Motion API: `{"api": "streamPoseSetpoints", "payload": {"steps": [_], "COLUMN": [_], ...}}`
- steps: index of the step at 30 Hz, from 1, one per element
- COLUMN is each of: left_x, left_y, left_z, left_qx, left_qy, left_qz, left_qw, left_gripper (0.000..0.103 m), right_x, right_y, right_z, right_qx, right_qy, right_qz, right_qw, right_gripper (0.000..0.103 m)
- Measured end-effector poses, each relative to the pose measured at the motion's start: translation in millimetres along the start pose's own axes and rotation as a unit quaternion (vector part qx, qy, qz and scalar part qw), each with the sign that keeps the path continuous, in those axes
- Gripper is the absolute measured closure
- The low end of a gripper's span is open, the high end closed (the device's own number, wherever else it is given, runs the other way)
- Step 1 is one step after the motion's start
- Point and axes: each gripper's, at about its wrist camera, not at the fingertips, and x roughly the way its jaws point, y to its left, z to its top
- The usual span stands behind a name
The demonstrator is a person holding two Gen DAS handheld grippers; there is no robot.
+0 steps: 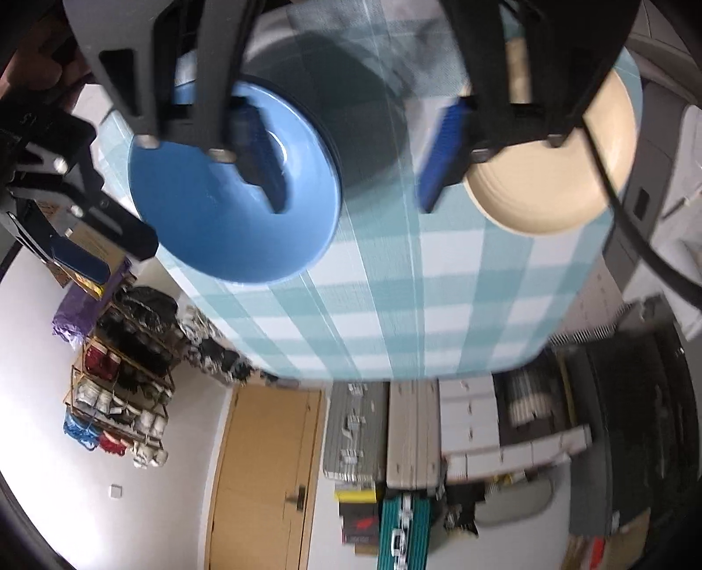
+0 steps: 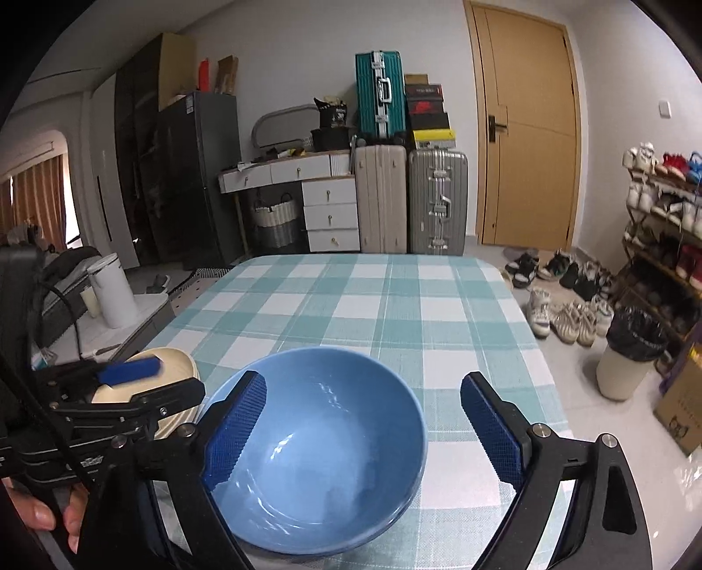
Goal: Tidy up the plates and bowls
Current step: 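Move both grippers to opposite rims of the stacked blue bowls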
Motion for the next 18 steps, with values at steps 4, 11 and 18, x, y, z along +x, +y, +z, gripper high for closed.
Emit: {"api": "streamPoseSetpoints", "payload": {"steps": [4,11,18], "left_x": [-19,-19,-37], "left_y": [3,2,-13], "left_z": [-6,-11,-11], "left_qx": [-0.002,-0.001,0.027], "left_qy": [-0.078,-0.096,-0.164], "left_qz": [0.007,0.016,0.053], "left_qw": [0.9969,0.9952,0.9846], "left_gripper": [0.005,0.005,0.005], "right_x": [-10,-28,-43], "right_y": [2,-2,-3], "right_z": [-10,-11,-12], "right_qx": [0.004,0.012,0.012], "right_qy": [-0.034,-0.071,-0.097], "right_qz": [0.014,0.022,0.018], "right_qw": [0.999,0.997,0.995], "right_gripper": [0.003,0.001,0.001]}}
